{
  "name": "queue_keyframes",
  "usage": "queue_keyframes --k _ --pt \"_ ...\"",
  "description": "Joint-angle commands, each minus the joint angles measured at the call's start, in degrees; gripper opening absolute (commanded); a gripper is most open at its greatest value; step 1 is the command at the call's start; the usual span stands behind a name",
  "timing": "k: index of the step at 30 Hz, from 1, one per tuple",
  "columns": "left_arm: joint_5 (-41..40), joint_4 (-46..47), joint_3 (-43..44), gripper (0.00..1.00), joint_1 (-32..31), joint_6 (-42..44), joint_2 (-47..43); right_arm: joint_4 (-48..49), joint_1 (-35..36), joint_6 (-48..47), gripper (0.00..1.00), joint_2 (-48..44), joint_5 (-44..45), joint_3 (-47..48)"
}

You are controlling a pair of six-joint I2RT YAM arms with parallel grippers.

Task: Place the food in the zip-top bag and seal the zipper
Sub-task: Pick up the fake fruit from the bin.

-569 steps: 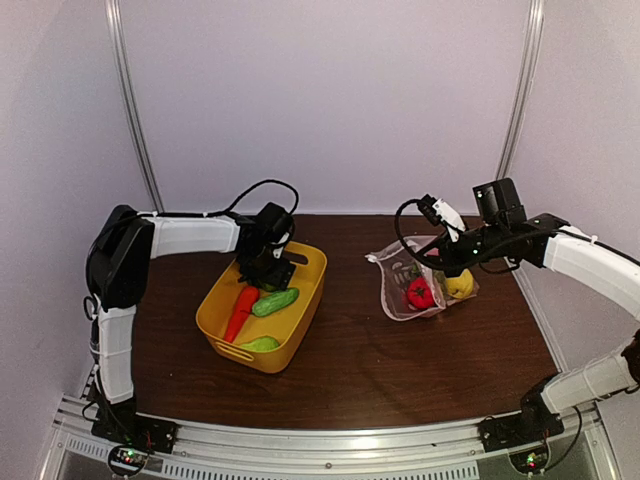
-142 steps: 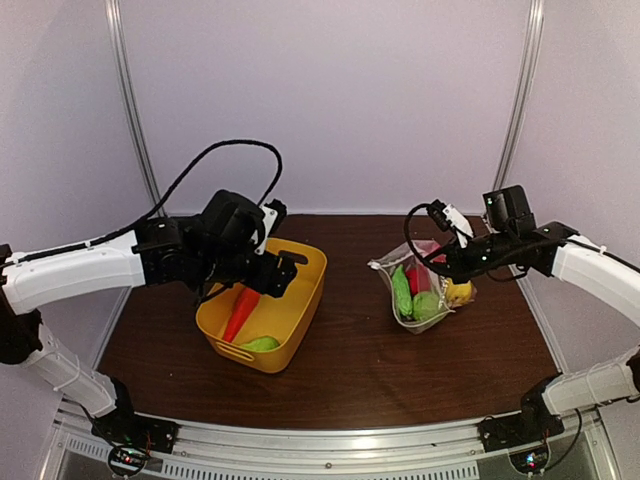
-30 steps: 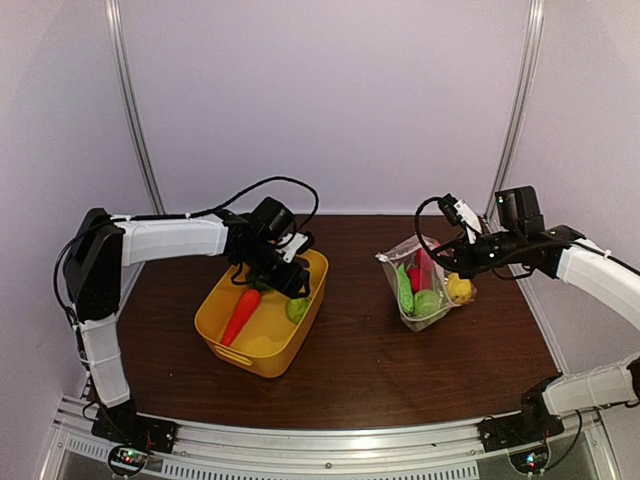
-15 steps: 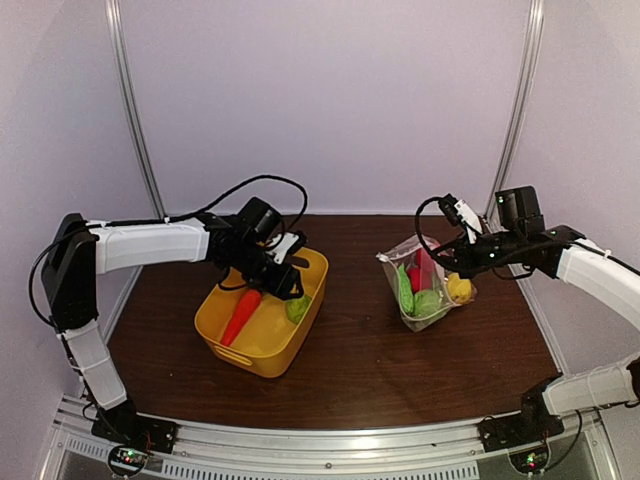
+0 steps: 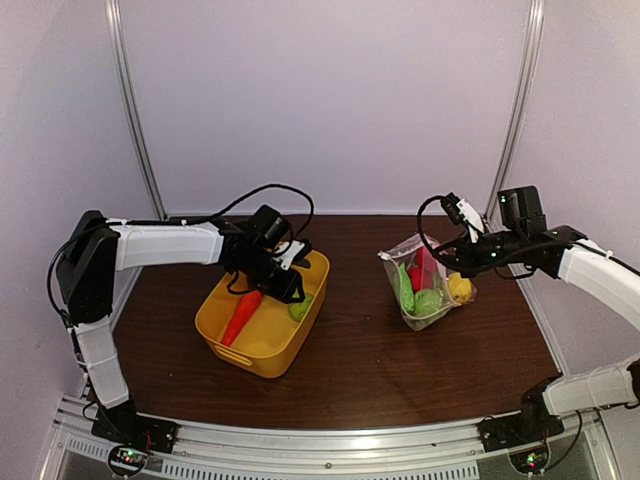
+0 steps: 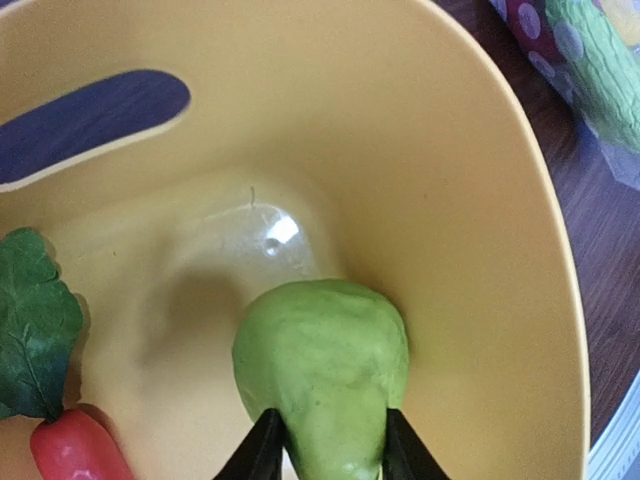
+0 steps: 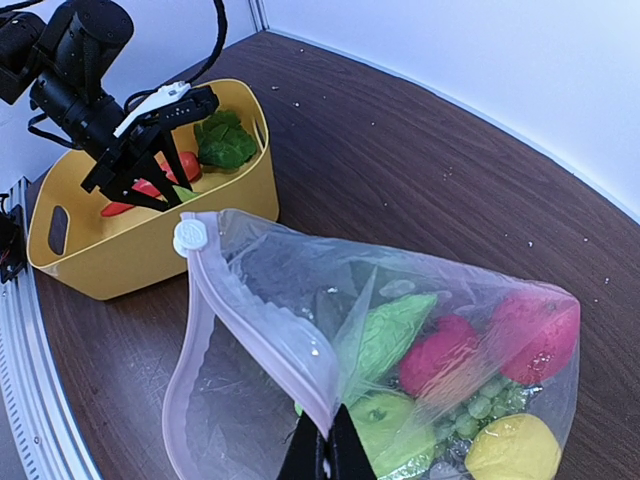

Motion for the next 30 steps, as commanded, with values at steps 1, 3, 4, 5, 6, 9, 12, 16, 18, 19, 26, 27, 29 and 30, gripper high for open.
queue_keyframes --k 1,3,4,5,6,9,12,16,18,19,26,27,29,30 --pt "0.52 -0.66 3.0 0.26 -0.52 0.02 0.65 0.5 -0.4 0.38 0.0 -1.02 0.32 -0.33" --pt "-0.64 -1.2 3.47 0.22 -0.57 0.33 -0.72 0.42 -0.4 0.68 0.0 -0.86 0.74 0.16" --pt "-1.33 -1.62 3.77 0.19 -0.56 0.47 -1.53 0.09 -0.4 0.76 0.0 -0.67 1.01 0.67" --pt "-2.36 -2.41 4.25 0.17 -0.57 0.67 -2.32 -0.48 -0.4 0.76 0.0 -0.49 1.28 1.26" --pt "-2.93 -3.28 4.73 0.16 -0.52 0.96 -3.2 -1.01 -0.4 0.81 0.0 -0.46 1.62 1.81" --pt "-4.2 -4.8 4.8 0.16 -0.56 1.17 -6.34 -1.6 -0.42 0.7 0.0 -1.09 2.63 2.23" --pt "-5.94 -6.04 3.64 0.16 -0.77 1.19 -11.0 -2.96 -0.41 0.77 0.0 -1.05 2.94 3.54" --pt "-7.09 -4.74 2.58 0.17 -1.51 1.27 -18.18 -9.35 -0.4 -1.23 0.0 0.73 4.35 9.59" --pt "-6.77 -1.88 2.53 0.17 -2.84 2.14 -21.19 -13.5 -0.4 -2.68 0.0 2.34 5.07 13.42" --pt "-6.19 0.12 2.43 0.17 -3.63 2.53 -22.26 -15.69 -0.4 -3.23 0.0 3.37 5.29 15.7" --pt "-2.77 17.7 3.2 0.16 -12.8 3.93 -22.32 -26.72 -0.31 -5.2 0.0 7.19 7.71 24.14" --pt "-1.86 21.49 2.97 0.16 -14.23 3.25 -21.53 -27.03 -0.31 -5.29 0.0 7.53 7.82 24.13" --pt "0.6 28.81 2.67 0.16 -16.48 0.92 -19.09 -27.79 -0.31 -5.19 0.0 8.31 8.11 24.51" --pt "1.54 32.54 3.0 0.16 -17.23 -0.54 -17.63 -28.19 -0.32 -4.79 0.0 8.72 7.99 24.94"
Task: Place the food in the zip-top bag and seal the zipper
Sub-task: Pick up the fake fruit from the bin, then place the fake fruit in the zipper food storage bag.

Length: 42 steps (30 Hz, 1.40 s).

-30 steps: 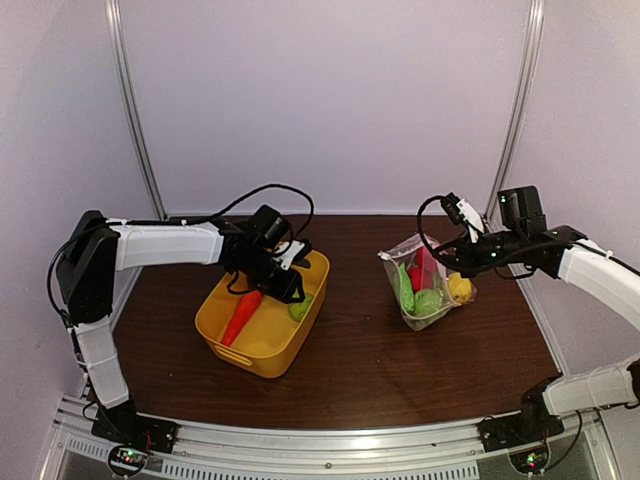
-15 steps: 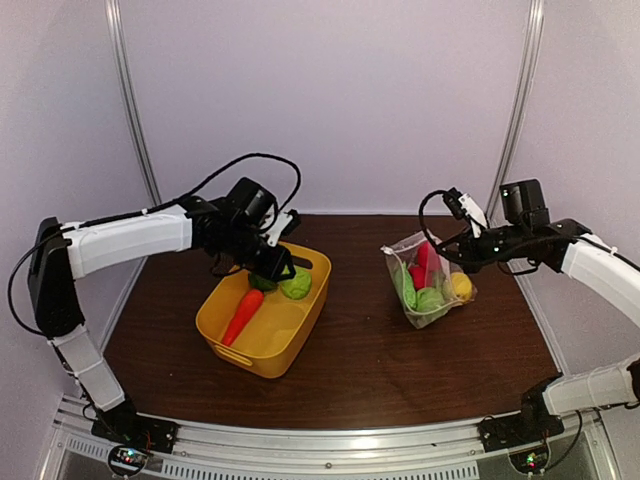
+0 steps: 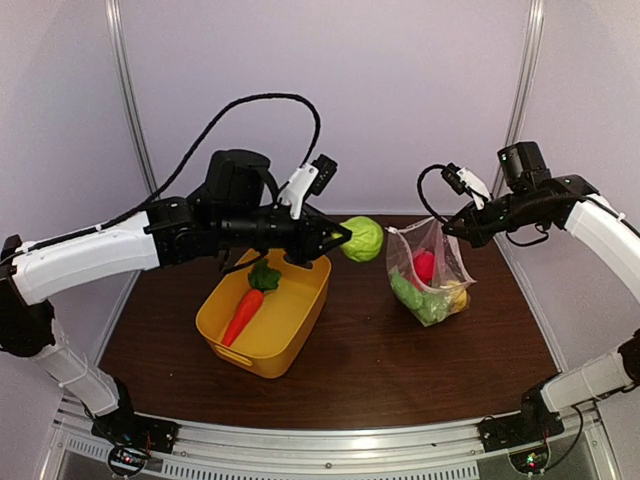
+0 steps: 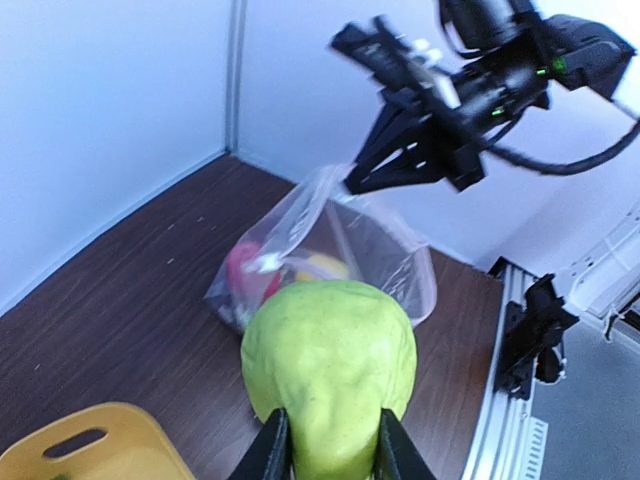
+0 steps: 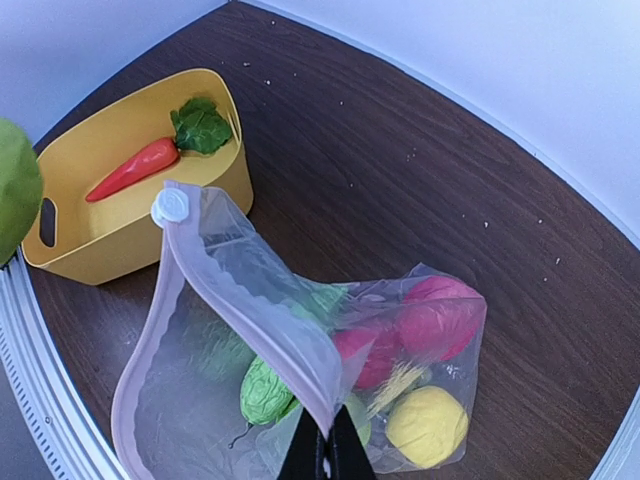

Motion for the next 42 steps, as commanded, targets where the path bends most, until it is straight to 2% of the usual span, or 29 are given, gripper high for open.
queue_keyframes --k 1,7,12,18,27,32,39,42 --pt "5.63 21.4 0.58 0.16 -3.94 -4.14 6.07 -5.48 -0.16 -0.5 0.0 1.87 1.39 2.25" --pt "8.45 31.36 8.02 0.15 -7.01 -9.49 16.73 -7.14 0.03 0.91 0.0 3.7 -1.2 5.48" --pt "2.38 25.88 17.07 0.13 -7.85 -12.82 24.31 -7.82 0.0 1.74 0.0 3.1 -1.59 6.94" --pt "-6.04 20.54 18.93 0.12 -8.18 -15.09 26.95 -9.2 0.06 1.93 0.0 3.03 -1.13 8.84" --pt "-9.41 19.73 15.59 0.11 -8.18 -16.11 26.73 -7.87 0.02 4.93 0.0 2.87 -3.65 9.14" --pt "-12.38 13.51 21.24 0.11 -8.13 -15.97 30.31 -6.88 0.06 6.07 0.0 2.84 -4.33 9.2" --pt "-14.6 12.88 23.65 0.11 -7.83 -16.96 34.47 -6.46 0.06 7.33 0.0 2.96 -6.58 9.69" --pt "-14.66 11.06 28.16 0.16 -7.69 -16.74 37.79 -6.59 0.06 7.53 0.0 2.95 -6.68 9.63"
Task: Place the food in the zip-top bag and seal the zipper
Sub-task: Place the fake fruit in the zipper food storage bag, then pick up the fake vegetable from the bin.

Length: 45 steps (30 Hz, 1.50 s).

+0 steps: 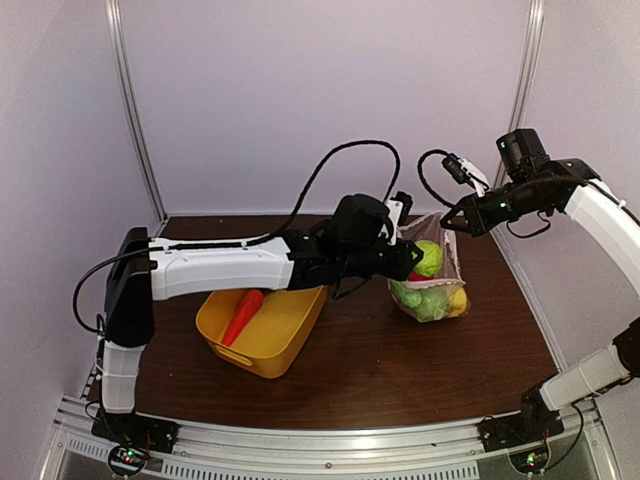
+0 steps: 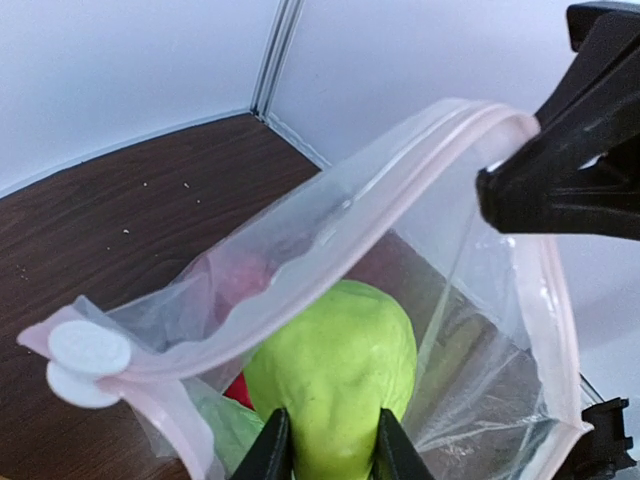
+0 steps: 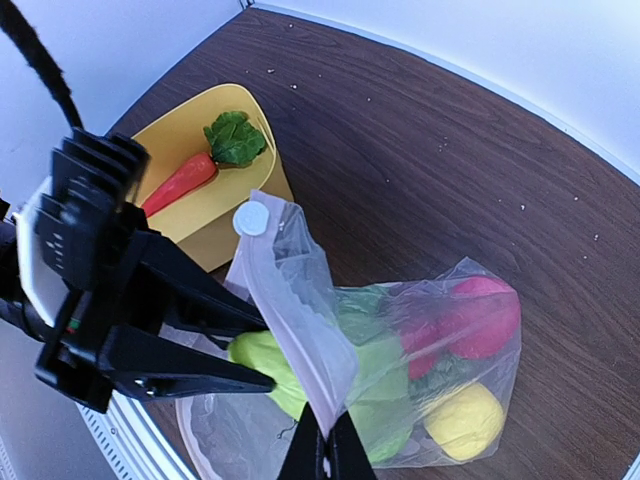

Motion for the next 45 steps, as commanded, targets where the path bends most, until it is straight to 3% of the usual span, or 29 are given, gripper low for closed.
queue_keyframes --k 1,6,11,17,23,26,28,33,41,45 --pt "-1.2 -1.79 7.11 0.19 0.27 -0.16 4.49 1.66 0.04 0.85 0.0 -0.77 -2.51 1.7" --pt "1.69 -4.5 12.18 0.46 0.16 1.01 5.24 1.96 0.04 0.99 0.0 -1.34 -1.56 2.04" --pt "3.22 -6.14 11.06 0.62 -0.37 3.55 -1.48 3.9 0.04 2.05 0.0 -1.32 -0.91 1.29" --pt "2.23 -2.34 -0.85 0.65 -1.21 4.04 -13.74 5.63 0.04 2.41 0.0 -0.9 -1.88 -0.09" --pt "-3.59 -9.72 -9.33 0.64 -1.19 4.39 -19.84 5.54 0.04 1.43 0.0 -1.51 -0.72 0.52" --pt "-9.46 -14.18 -15.2 0.65 -1.0 6.18 -24.09 5.47 0.04 1.09 0.0 -1.2 2.15 0.87" --pt "-13.3 -18.15 -19.12 0.71 -0.32 7.29 -26.89 5.87 -0.09 0.8 0.0 -0.87 4.31 0.65" --pt "-17.55 -24.88 -27.97 0.78 2.6 6.29 -34.07 8.08 -1.28 -0.87 0.0 0.24 13.63 2.62" --pt "-19.68 -26.79 -40.97 0.8 5.19 2.69 -43.45 5.98 -2.75 -2.4 0.0 3.42 21.42 13.1" --pt "-19.94 -24.46 -46.01 0.8 5.2 0.93 -47.07 5.38 -2.62 -3.05 0.0 3.89 20.68 11.98"
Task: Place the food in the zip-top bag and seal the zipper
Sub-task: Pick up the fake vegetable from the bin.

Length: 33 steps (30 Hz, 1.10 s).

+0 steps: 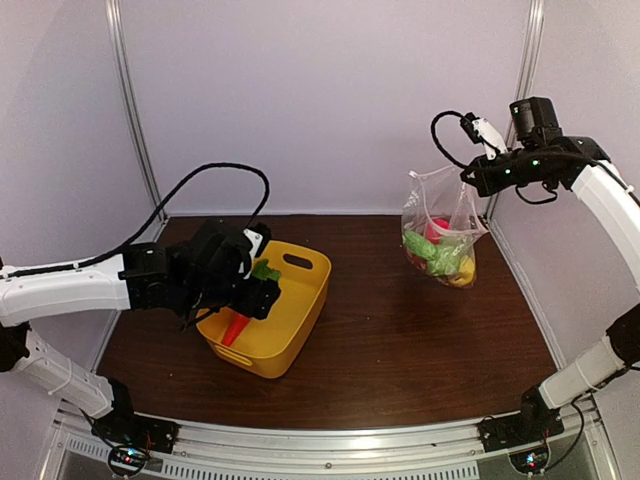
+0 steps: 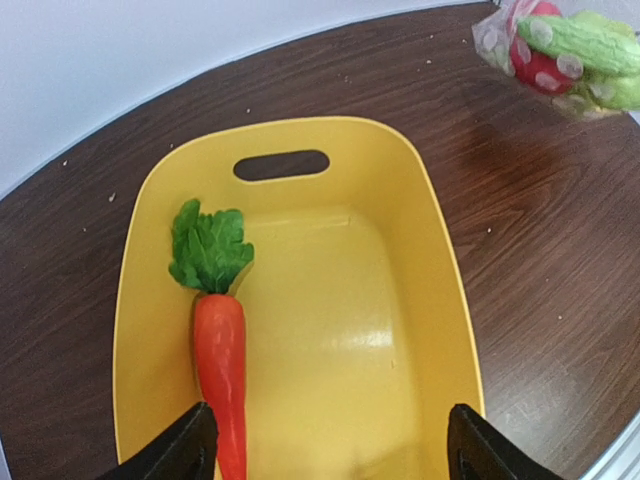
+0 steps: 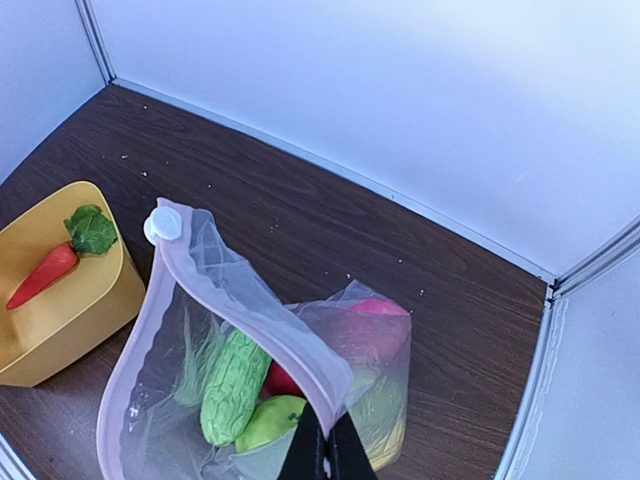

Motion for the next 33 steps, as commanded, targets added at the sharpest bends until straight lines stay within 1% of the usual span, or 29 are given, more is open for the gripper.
queue_keyframes --k 1,3,6,10,13,16,21,22,23,24,25,29,31,33 --pt "-1.73 2.68 -5.2 0.8 0.1 -2.88 -3.13 1.57 0.17 -1.33 0.0 -0.15 2.15 -1.52" --pt "-1.7 3.26 -6.56 0.8 0.37 -3.06 -3.28 2.72 1.21 -1.64 0.0 -0.22 0.2 -5.91" --pt "-1.38 1.93 -5.7 0.79 1.19 -2.09 -1.5 5.42 3.6 -1.82 0.0 -0.79 -4.88 -13.12" --pt "2.55 0.89 -2.83 0.77 3.43 0.64 2.32 6.98 4.66 -1.9 0.0 -1.17 -18.85 -19.05" --pt "4.09 -1.79 0.66 0.76 4.04 2.83 5.62 10.01 4.6 -1.2 0.0 -1.68 -22.92 -22.56" --pt "3.08 -4.39 2.3 0.78 4.66 4.46 7.32 13.51 4.66 -0.87 0.0 -1.8 -23.92 -25.09" --pt "5.21 -4.28 1.77 0.78 7.6 6.39 6.31 16.43 4.66 -1.28 0.0 -1.52 -26.82 -26.58" --pt "5.67 -4.37 1.64 0.77 8.21 6.96 6.21 17.7 4.66 -1.42 0.0 -1.89 -27.23 -27.3" --pt "6.33 -4.43 1.62 0.72 8.79 7.44 6.31 19.11 4.59 -0.97 0.0 -2.46 -27.24 -28.21" --pt "7.33 -4.53 1.66 0.66 9.31 7.96 6.55 20.97 4.58 -0.41 0.0 -3.1 -27.07 -29.24" --pt "7.88 -4.65 1.82 0.62 9.91 8.17 6.89 22.5 4.58 0.04 0.0 -3.88 -26.16 -30.19" --pt "10.06 -5.42 3.76 0.62 11.74 8.14 9.5 21.94 4.58 1.02 0.0 -5.86 -19.94 -29.46" --pt "9.53 -7.79 6.16 0.62 12.29 8.97 12.21 21.84 4.57 0.77 0.0 -7.18 -20.1 -30.35" --pt "7.5 -11.94 9.04 0.67 12.87 9.88 14.95 22.65 4.58 0.52 0.0 -8.74 -20.46 -32.39"
